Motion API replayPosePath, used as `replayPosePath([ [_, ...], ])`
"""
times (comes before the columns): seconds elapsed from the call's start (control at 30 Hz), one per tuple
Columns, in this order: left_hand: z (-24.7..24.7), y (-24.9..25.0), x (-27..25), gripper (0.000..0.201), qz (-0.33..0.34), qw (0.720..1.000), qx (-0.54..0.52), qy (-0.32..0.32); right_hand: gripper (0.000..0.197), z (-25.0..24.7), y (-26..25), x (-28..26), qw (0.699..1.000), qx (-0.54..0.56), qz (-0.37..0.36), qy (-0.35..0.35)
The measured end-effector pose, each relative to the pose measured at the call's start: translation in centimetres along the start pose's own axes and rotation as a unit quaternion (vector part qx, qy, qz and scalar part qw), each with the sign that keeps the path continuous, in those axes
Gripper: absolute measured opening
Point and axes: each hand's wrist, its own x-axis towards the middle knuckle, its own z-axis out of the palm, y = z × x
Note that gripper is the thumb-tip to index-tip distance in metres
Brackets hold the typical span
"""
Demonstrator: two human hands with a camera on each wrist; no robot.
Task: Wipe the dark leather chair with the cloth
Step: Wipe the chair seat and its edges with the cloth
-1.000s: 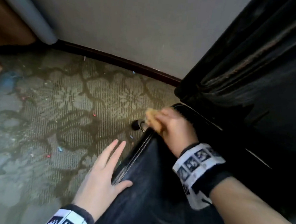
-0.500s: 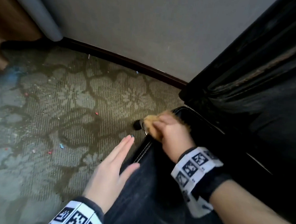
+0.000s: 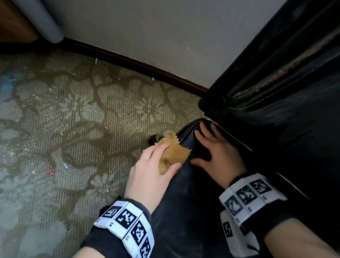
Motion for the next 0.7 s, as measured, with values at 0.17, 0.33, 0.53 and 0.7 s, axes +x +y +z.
replayPosePath([
  [0.17, 1.5, -1.2, 0.2, 0.05, 0.062, 0.998, 0.012, 0.029, 0.077, -0.2, -0.6, 0.2, 0.999, -0.043, 0.007, -0.016],
  [0.33, -0.9, -4.0, -4.4, 0.062, 0.126, 0.991, 0.029, 0.026, 0.076, -0.4, -1.1, 0.4, 0.997, -0.062, 0.022, -0.039],
  [0.53, 0.0, -0.9, 2.3, 0.048, 0.108, 0.993, -0.009, 0.04, 0.075, -0.6, -1.4, 0.4, 0.995, -0.081, 0.025, -0.051],
  [0.7, 0.5, -3.7, -2.8, 0.045, 0.092, 0.995, 0.007, 0.037, 0.075, -0.8, -1.8, 0.8, 0.991, -0.108, 0.038, -0.071],
])
